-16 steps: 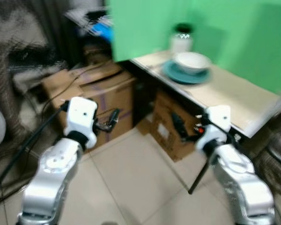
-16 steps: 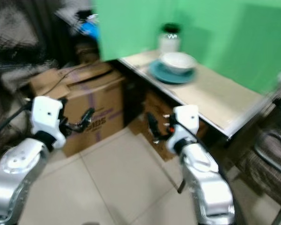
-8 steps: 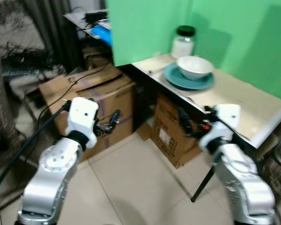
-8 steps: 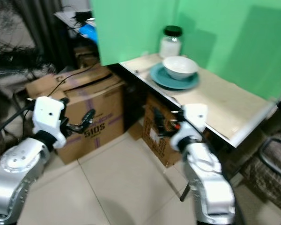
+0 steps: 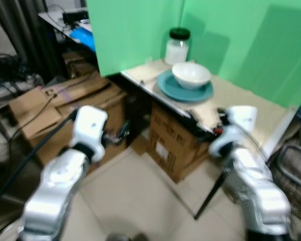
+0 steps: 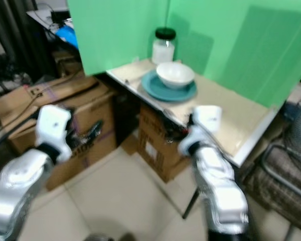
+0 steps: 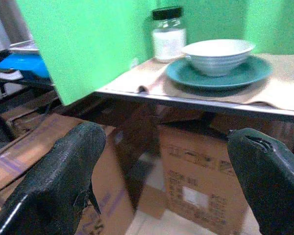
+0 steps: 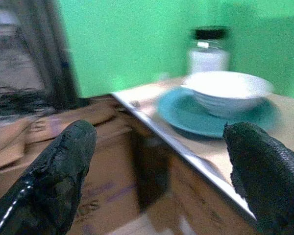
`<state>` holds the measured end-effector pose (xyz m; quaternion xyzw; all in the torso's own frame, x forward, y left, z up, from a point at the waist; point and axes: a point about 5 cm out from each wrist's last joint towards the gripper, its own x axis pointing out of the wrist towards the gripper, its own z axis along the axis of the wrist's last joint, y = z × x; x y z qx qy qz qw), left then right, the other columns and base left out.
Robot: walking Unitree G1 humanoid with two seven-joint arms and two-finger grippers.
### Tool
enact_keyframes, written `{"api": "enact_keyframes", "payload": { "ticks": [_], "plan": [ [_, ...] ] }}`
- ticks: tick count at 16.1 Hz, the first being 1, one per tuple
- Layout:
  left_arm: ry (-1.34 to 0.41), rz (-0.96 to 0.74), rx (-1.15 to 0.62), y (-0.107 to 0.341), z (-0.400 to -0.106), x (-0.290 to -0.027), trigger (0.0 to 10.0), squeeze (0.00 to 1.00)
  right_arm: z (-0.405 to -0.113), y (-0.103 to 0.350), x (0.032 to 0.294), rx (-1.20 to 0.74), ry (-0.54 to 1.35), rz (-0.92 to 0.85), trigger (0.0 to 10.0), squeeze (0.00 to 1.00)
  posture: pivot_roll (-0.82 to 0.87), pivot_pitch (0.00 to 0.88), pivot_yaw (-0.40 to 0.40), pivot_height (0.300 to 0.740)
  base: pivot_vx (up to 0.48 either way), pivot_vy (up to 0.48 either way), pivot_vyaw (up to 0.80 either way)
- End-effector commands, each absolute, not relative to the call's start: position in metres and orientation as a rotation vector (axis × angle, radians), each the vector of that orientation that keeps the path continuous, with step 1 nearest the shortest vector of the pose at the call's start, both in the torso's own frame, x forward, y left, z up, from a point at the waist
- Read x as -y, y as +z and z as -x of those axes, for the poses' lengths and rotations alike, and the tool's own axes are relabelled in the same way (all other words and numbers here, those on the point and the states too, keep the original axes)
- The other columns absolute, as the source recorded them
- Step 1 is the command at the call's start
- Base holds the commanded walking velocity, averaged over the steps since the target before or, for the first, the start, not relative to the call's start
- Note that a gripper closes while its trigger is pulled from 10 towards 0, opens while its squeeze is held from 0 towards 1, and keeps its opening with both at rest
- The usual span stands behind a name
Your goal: Setting the table
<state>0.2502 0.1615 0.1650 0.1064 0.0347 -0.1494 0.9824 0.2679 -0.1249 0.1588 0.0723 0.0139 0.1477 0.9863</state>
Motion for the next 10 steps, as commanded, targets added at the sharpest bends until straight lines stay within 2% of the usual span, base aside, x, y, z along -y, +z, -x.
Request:
{"api": "enact_keyframes", "payload": {
  "ticks": [1, 10],
  "plan": [
    [-0.318, -0.208, -0.047, 0.1691, -0.2509, -0.1556, 10.0, 0.0, -0.2689, 0.1603, 0.1361, -0.016, 0.262, -0.133, 10.0, 1.0, 0.17, 0.0, -0.046, 0.74, 0.33, 0.0, 0.0],
    [-0.347, -0.205, -0.046, 0.1678, -0.2525, -0.1508, 10.0, 0.0, -0.2691, 0.1576, 0.1412, -0.02, 0.241, -0.11, 10.0, 1.0, 0.15, 0.0, -0.042, 0.74, 0.337, 0.0, 0.0]
  ]
}}
